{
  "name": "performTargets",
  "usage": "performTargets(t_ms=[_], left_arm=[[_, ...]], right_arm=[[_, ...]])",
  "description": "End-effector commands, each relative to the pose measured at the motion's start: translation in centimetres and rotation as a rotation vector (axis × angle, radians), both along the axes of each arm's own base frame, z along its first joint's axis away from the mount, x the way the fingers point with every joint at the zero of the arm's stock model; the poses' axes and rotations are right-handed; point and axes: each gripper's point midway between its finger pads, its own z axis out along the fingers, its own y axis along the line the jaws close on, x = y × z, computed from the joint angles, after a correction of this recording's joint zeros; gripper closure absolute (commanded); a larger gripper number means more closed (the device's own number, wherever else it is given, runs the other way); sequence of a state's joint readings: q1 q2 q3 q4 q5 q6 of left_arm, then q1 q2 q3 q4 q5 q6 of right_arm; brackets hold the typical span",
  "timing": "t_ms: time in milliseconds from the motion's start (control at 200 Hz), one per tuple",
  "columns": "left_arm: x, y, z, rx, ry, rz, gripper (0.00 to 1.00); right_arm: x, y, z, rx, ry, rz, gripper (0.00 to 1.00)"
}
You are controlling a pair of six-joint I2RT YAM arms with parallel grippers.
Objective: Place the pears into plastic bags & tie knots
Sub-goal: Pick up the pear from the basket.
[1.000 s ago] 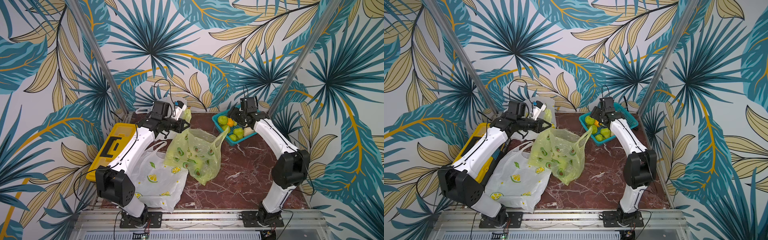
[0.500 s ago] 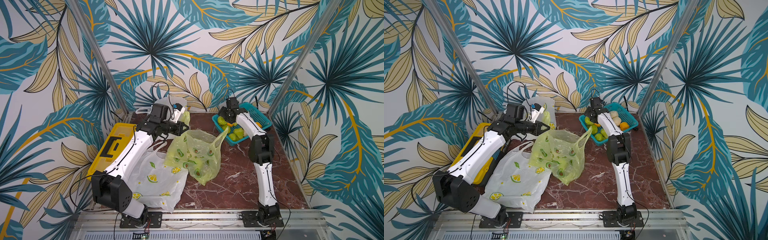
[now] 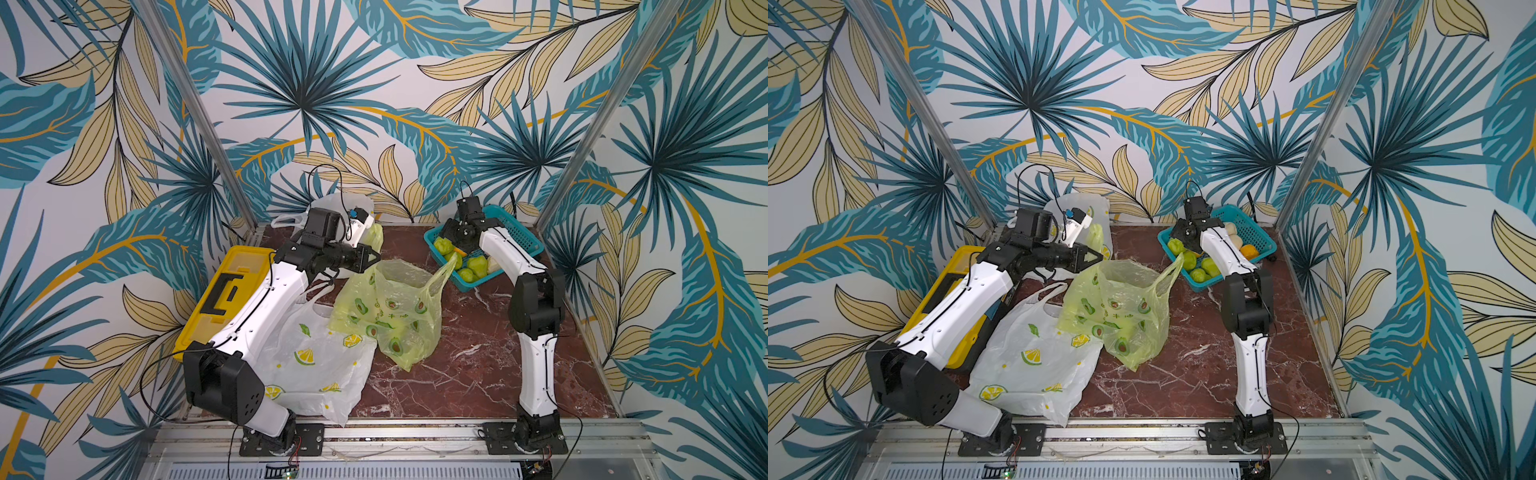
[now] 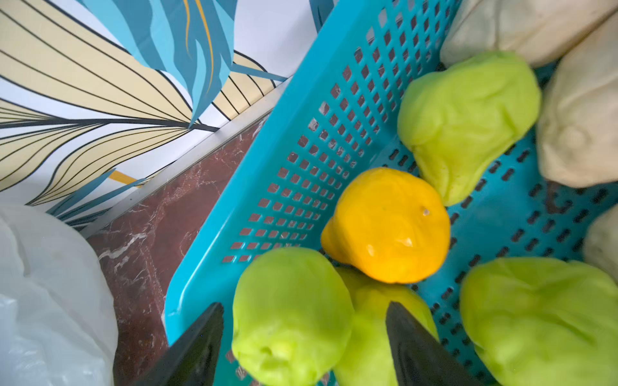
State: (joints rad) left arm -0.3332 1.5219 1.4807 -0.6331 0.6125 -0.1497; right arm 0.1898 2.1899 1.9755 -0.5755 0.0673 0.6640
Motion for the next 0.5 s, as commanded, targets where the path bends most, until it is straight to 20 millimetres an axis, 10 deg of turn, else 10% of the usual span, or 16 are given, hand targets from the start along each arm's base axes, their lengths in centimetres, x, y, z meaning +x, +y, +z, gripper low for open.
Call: performTargets(t_ms=[0, 290, 491], left_arm=[[-0.6, 0.0, 0.8, -0.008, -0.022, -0.009, 1.0], [-0.3, -0.4, 1.1, -0.016, -0.019, -0.013, 1.0], [-0.2, -0.5, 1.4, -0.019, -0.025, -0.012, 1.0]], right_arm=[[-1.3, 0.5, -0.1, 0.0, 0.005, 0.049, 0.22], [-0.3, 3.5, -6.2, 0.03, 0.142, 0.102, 0.23], [0.1, 3.0, -6.2, 0.038, 0.121, 0.08, 0.47]])
